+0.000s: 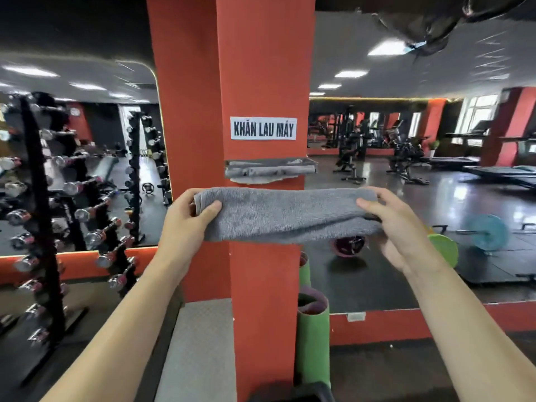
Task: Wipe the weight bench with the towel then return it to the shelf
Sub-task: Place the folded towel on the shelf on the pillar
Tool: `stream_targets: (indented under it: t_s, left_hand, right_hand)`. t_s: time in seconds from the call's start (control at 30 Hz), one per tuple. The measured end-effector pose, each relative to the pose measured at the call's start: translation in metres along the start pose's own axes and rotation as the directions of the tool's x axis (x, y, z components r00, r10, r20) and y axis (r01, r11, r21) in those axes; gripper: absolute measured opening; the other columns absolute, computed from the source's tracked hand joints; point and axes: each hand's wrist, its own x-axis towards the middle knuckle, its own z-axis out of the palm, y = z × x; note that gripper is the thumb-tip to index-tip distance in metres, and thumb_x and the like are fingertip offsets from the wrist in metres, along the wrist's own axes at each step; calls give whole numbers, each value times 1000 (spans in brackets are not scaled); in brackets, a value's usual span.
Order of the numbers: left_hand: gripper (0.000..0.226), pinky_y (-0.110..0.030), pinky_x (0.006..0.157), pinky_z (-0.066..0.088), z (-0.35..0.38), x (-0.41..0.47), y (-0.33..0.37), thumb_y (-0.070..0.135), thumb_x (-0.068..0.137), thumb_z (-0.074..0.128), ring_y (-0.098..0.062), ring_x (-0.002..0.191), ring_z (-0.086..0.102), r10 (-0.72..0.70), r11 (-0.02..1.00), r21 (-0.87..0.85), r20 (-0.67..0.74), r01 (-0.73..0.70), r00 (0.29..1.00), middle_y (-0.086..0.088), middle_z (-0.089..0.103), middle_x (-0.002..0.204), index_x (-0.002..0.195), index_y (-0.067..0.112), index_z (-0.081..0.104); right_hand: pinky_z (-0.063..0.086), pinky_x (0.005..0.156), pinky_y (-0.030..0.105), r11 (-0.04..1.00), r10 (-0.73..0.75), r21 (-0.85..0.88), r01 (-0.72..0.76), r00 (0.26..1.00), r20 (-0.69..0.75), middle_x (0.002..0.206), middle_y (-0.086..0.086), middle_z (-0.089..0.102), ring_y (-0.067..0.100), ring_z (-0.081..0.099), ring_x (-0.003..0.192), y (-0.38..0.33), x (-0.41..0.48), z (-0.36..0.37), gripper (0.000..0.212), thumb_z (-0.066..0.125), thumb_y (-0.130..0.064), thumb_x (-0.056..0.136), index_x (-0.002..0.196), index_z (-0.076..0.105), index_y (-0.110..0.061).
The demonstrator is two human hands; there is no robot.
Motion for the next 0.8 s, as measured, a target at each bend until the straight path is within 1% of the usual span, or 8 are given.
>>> stream_targets:
  t_s: [0.17, 0.3, 0.43, 0.57, 0.63, 0.7, 0.77, 0.8]
  left_hand:
    - [19, -14, 56, 48, 37, 109, -24, 6, 94, 65, -4, 75, 60, 7, 1000, 10, -37, -7, 999, 2, 64, 89, 109, 17, 62]
    - [20, -12, 51, 47, 63, 178, -32, 3, 94, 64, -8, 72, 61, -5, 999, 45, -73, 9, 997, -1, 64, 83, 111, 14, 62]
    - [24, -18, 56, 56, 82, 247, -37, -1, 89, 68, -22, 77, 65, -31, 992, 116, -83, 40, 996, -17, 67, 96, 113, 2, 67]
    - [32, -29, 66, 58, 91, 302, -53, 0, 83, 75, -20, 72, 67, -124, 973, 177, -143, 149, 982, -20, 69, 105, 115, 5, 70]
    - [36, -30, 72, 54, 94, 316, -62, 1, 81, 76, -26, 88, 66, -139, 951, 253, -158, 177, 977, -16, 68, 114, 115, 11, 72]
    - [37, -27, 75, 47, 98, 324, -71, -2, 81, 74, -26, 97, 63, -132, 913, 370, -127, 170, 983, -11, 69, 107, 116, 12, 71]
    - [35, -24, 71, 43, 101, 326, -77, -3, 85, 69, -23, 89, 58, -124, 860, 491, -64, 140, 990, -2, 65, 89, 116, 13, 70]
    - [35, -24, 67, 42, 101, 324, -78, -3, 86, 67, -21, 83, 56, -119, 830, 545, -42, 122, 992, 1, 63, 85, 115, 15, 70]
  right_hand:
    - [52, 62, 35, 999, -37, -12, 38, 998, 57, 95, 3, 70, 13, 70, 65, 7, 119, 23, 24, 59, -3, 98, 111, 65, -21]
    - [56, 61, 31, 996, -74, -37, 78, 991, 110, 107, 7, 68, 15, 69, 72, 12, 209, 36, 31, 56, 4, 97, 115, 66, -18]
    - [59, 67, 29, 990, -91, -91, 107, 982, 163, 105, 13, 71, 20, 69, 77, 17, 291, 48, 32, 53, 9, 96, 107, 74, -13]
    - [51, 101, 40, 944, -138, -270, 192, 969, 207, 112, 15, 74, 30, 63, 120, 30, 351, 66, 42, 56, 10, 91, 74, 80, -21]
    - [49, 86, 22, 885, -145, -400, 237, 958, 247, 102, 6, 73, 16, 68, 109, 35, 363, 70, 38, 56, 8, 91, 76, 79, -18]
    - [55, 67, 25, 800, -169, -518, 302, 942, 289, 96, 2, 73, 16, 73, 84, 42, 370, 72, 34, 54, 7, 92, 84, 79, -15]
    - [58, 84, 38, 717, -186, -607, 342, 933, 307, 106, 2, 77, 34, 70, 96, 49, 373, 76, 34, 54, 4, 93, 89, 81, -15]
    - [56, 87, 27, 689, -182, -630, 357, 928, 326, 111, 1, 76, 31, 69, 98, 52, 371, 79, 32, 54, 3, 94, 91, 81, -15]
